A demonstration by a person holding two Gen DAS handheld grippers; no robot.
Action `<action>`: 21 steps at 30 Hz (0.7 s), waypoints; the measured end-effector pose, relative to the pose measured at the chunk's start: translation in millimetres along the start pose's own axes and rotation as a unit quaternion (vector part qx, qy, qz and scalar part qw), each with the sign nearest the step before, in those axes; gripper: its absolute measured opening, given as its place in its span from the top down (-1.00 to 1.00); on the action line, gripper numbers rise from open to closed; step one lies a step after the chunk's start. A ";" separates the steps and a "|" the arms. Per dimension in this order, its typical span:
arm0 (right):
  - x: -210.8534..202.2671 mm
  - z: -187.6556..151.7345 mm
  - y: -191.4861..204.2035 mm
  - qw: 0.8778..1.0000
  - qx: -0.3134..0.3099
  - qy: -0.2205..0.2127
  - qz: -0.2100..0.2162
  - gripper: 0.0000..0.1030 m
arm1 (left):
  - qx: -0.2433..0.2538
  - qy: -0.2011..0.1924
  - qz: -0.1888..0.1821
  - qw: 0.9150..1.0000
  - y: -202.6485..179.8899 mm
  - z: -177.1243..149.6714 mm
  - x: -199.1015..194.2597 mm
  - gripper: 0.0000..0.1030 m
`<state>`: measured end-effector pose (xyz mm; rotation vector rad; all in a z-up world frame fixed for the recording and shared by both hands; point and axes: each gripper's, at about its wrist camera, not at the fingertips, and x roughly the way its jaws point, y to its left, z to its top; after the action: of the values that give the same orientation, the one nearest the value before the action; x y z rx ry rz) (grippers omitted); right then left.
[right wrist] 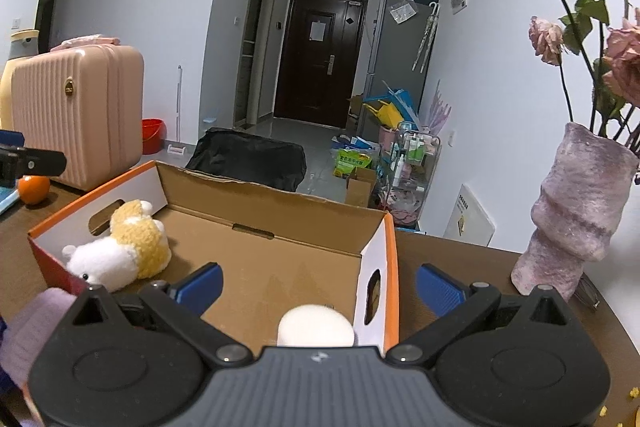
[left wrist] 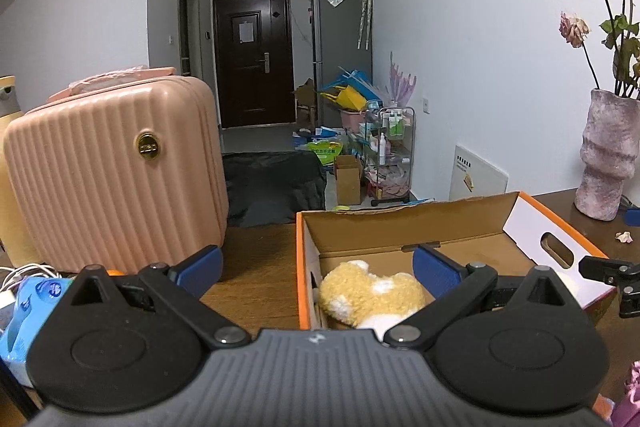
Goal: Organize soft objects
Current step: 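Open the left gripper to drop the sheep while the right gripper releases the cylinder into the box, then withdraw both tools from the box and move the right tool toward the light-blue plush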
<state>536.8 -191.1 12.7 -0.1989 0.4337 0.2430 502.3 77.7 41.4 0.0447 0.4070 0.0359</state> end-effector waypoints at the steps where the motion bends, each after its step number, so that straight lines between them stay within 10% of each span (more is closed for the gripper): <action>1: -3.2 -1.5 -0.3 1.000 0.001 0.000 0.000 -1.00 | 0.000 0.000 0.001 1.000 0.4 -0.3 -3.1 -1.00; 21: -76.8 -33.0 11.8 1.000 0.001 -0.001 -0.001 -1.00 | -0.001 0.005 0.001 1.000 -4.2 -30.7 -66.6 -1.00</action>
<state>453.2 -202.5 15.3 -0.1966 0.4317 0.2402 429.1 71.7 39.4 0.0438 0.4172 0.0384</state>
